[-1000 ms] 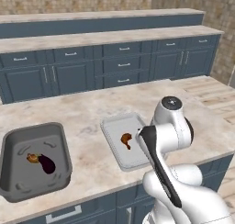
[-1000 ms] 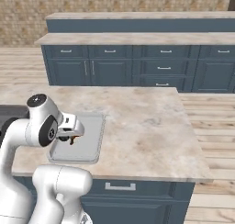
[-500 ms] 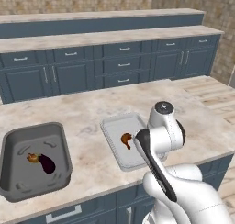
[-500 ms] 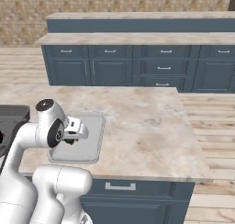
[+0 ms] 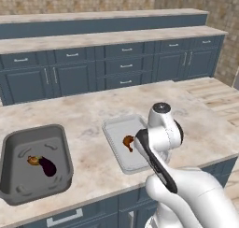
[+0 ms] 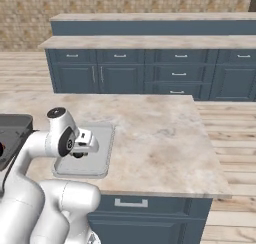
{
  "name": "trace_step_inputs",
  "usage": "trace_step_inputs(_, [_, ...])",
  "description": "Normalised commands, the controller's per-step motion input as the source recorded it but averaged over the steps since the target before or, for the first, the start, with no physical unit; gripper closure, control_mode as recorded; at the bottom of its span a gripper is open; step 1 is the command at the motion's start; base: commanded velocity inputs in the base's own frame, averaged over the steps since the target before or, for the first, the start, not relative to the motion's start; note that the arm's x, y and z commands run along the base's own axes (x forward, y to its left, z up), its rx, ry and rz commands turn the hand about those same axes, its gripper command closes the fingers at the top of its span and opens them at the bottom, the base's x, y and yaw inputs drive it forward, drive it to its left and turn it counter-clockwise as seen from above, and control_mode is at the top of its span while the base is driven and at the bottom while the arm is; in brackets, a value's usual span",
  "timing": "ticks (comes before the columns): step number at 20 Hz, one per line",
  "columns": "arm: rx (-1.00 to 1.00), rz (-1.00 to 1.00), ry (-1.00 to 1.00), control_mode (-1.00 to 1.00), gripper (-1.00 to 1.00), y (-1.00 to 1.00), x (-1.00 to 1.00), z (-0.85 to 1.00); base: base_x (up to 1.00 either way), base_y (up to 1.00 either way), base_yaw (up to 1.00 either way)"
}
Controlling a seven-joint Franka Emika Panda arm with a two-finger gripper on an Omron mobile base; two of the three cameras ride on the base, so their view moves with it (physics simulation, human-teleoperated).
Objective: Place one eggplant and one chicken drumstick in each tupperware on the nearby counter, to pack two identical lunches.
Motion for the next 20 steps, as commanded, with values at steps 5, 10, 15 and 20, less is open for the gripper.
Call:
trace_step_inputs(5, [0.00,0.00,0.00,-1.00,1.00,0.23,0.28,-0.07,0.00,0.00,0.00])
trace_step_inputs(10, [0.00,0.00,0.00,-1.00,1.00,0.21,0.24,-0.14,0.00,0.00,0.00])
trace_step_inputs(15, [0.00,0.00,0.00,-1.00,1.00,0.01,0.33,-0.17,0.00,0.00,0.00])
trace_step_inputs(20, [0.00,0.00,0.00,-1.00,1.00,0.00,0.34,-0.22,0.00,0.00,0.00])
